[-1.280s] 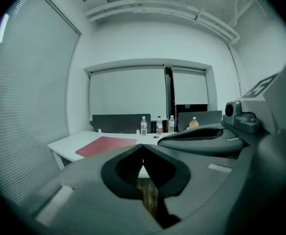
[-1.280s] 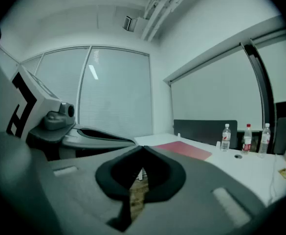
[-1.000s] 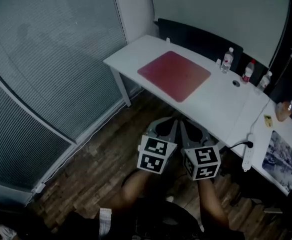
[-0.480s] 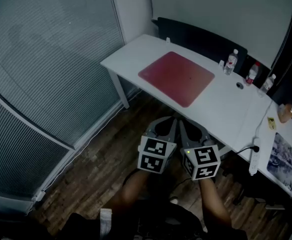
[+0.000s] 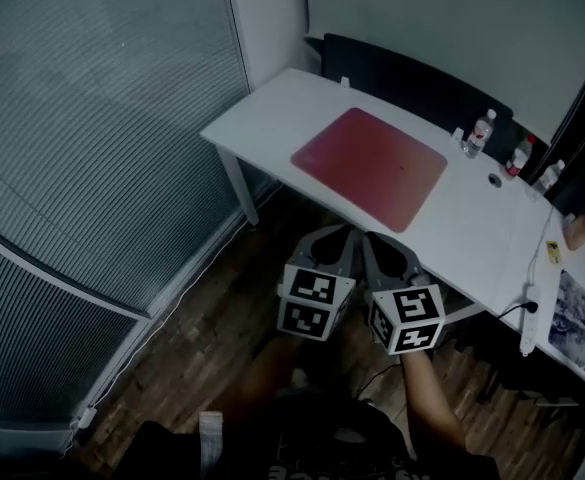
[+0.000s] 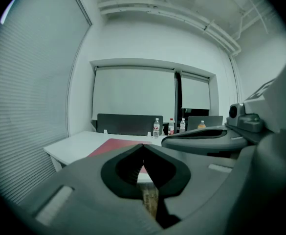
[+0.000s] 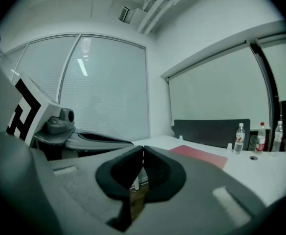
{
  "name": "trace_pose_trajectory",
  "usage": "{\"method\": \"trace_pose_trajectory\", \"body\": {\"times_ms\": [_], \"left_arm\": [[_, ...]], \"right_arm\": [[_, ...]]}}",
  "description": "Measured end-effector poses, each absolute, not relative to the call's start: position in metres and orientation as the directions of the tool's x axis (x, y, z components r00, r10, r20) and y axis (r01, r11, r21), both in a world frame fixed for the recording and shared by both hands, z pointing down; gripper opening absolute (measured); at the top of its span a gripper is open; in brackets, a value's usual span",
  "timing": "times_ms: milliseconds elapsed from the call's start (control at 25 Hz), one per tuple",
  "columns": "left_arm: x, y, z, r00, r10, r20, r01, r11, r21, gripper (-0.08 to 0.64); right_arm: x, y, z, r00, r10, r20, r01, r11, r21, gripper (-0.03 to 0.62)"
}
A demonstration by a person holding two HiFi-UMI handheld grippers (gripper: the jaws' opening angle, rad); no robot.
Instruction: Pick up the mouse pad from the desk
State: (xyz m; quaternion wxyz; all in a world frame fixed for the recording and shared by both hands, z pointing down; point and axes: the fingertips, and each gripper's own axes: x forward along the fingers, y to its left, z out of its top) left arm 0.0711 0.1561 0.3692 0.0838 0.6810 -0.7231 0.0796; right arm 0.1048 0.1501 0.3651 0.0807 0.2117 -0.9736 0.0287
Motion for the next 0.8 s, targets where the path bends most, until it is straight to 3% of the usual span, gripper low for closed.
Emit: {"method": "trace_pose_trajectory", "body": {"times_ms": [360,800], "left_arm": [[0.006,0.165,0.381,-0.019,-0.971,0.236,-0.998,0.033,0.058,0.005],[-0.016,0.166,0.378,-0.002,-0.975,0.221,-0.997,0.018,0.069,0.005]], "right_arm": [[0.045,0.161,0.372,-0.875,-0.437,0.207,-0.448,0.894,-0.008,0.002],[0.017,0.161,0.367,-0.873,-0.442,0.209,-0.448,0.894,0.018,0.002]]}}
